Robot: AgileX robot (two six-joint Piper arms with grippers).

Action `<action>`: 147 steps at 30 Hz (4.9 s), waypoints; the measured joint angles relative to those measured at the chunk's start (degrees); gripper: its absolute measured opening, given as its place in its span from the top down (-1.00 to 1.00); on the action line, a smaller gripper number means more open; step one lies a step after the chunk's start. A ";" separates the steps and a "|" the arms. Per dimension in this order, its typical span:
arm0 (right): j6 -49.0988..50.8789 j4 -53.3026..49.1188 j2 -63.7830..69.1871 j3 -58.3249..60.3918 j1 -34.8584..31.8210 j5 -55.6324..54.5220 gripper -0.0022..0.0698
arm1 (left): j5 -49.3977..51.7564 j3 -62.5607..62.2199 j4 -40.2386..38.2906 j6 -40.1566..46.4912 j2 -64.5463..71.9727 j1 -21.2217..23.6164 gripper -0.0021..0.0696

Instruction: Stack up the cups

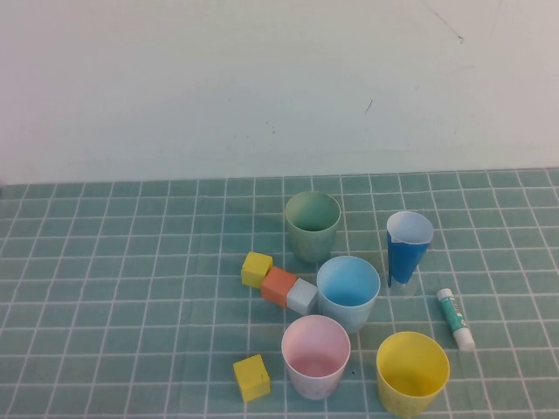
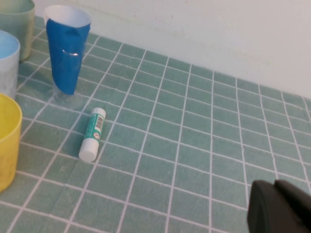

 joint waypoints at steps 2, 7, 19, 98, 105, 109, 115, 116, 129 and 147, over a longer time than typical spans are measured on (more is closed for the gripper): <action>0.00 0.00 0.00 0.00 0.00 0.00 0.95 | 0.00 0.00 0.00 0.00 0.00 0.00 0.95; 0.00 0.00 0.00 0.00 0.00 0.00 0.95 | -2.73 0.34 -3.71 0.00 0.00 0.00 0.95; 0.00 -0.11 0.00 0.00 0.00 0.00 0.95 | -19.67 0.47 -59.27 -3.22 0.00 0.00 0.95; -3.37 13.05 0.00 0.00 0.00 -0.02 0.95 | 35.85 -87.25 -9.57 5.03 118.20 -31.35 -0.31; 0.15 22.78 0.00 0.00 0.00 -0.02 0.95 | 33.41 -87.38 -11.75 6.29 120.44 -32.73 0.22; 3.04 34.08 0.00 0.12 0.00 0.08 0.95 | 31.59 -87.38 -13.07 7.26 120.50 -33.34 0.77; 3.81 40.19 0.00 0.12 0.00 -0.02 0.95 | 33.57 -87.40 -13.10 6.93 119.89 -33.34 0.92; 3.81 40.29 0.00 0.12 0.00 -0.13 0.95 | 34.50 -87.40 -12.31 6.38 119.27 -33.34 0.92; 3.81 41.75 0.00 0.12 0.00 -3.02 0.95 | 39.22 -87.50 -9.39 3.62 100.36 -40.12 0.92; 3.84 44.67 -0.09 0.12 0.00 5.56 0.95 | 25.82 -87.50 -3.97 -0.87 111.93 -48.79 0.92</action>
